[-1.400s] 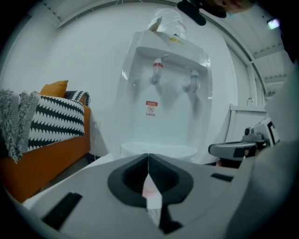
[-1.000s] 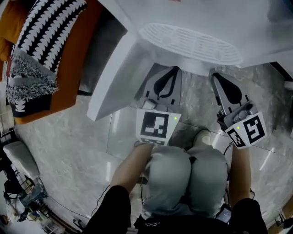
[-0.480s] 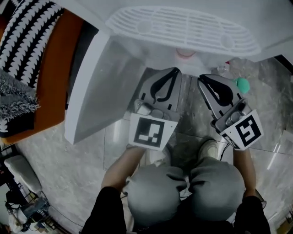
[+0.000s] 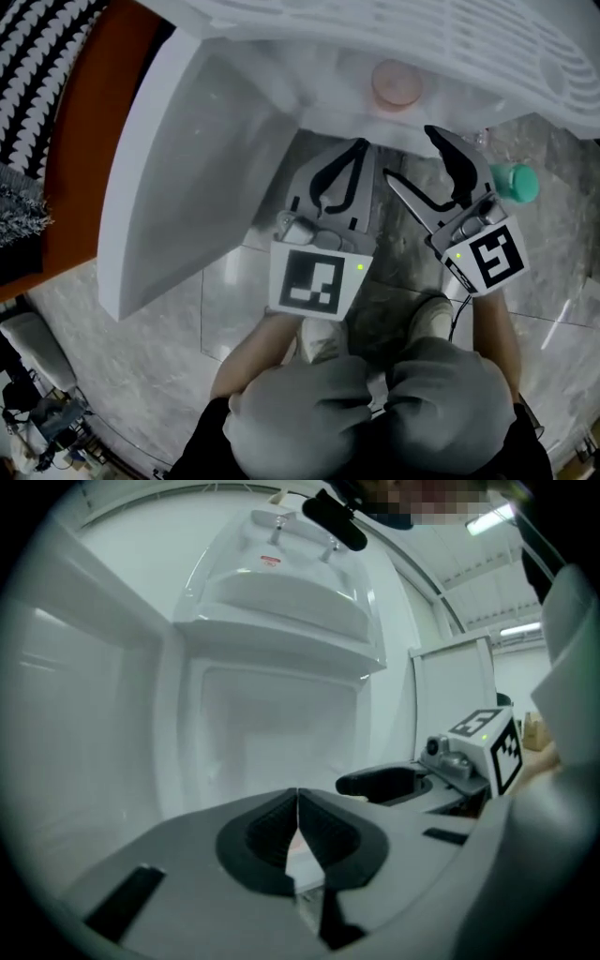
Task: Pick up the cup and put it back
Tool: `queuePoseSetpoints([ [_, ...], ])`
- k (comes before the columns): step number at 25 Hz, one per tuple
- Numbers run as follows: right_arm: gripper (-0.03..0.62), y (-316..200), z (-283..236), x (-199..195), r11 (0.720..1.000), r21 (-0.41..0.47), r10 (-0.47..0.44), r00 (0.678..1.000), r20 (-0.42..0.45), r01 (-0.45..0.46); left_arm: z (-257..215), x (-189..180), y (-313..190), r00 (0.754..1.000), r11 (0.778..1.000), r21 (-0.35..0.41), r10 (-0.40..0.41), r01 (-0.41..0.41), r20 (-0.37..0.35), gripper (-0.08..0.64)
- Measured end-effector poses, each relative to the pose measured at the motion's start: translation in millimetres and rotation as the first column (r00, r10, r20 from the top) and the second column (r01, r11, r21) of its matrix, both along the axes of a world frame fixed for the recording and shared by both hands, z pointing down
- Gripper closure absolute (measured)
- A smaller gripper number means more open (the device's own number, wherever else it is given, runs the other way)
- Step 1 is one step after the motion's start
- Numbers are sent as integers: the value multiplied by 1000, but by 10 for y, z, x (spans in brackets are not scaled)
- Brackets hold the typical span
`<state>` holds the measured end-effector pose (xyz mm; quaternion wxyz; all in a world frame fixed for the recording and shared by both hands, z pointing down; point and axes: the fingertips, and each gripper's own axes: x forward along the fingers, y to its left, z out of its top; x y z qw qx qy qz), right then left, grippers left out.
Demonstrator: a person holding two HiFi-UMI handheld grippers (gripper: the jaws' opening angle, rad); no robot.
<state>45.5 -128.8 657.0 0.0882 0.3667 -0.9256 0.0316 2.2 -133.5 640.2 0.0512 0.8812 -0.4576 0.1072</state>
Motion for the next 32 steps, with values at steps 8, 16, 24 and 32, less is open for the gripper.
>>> queuePoseSetpoints([
  [8,216,-348,354,119,980,-18,198,980,-8,-198,45,-160,66,998,998,-48,-39,37,-43,546],
  [16,199,-630,621,144,947,19,322,942,-90,-322,8,-161,137,998,998,-64,-26,23,-50,546],
  [24,184,-879,704,48,933,43,360,930,-81,-357,-13,-208,172,999,997,-71,-21,19,-32,546],
  [32,184,-1180,846,28,903,20,429,901,-68,-428,17,-354,162,999,997,-69,-41,40,-14,546],
])
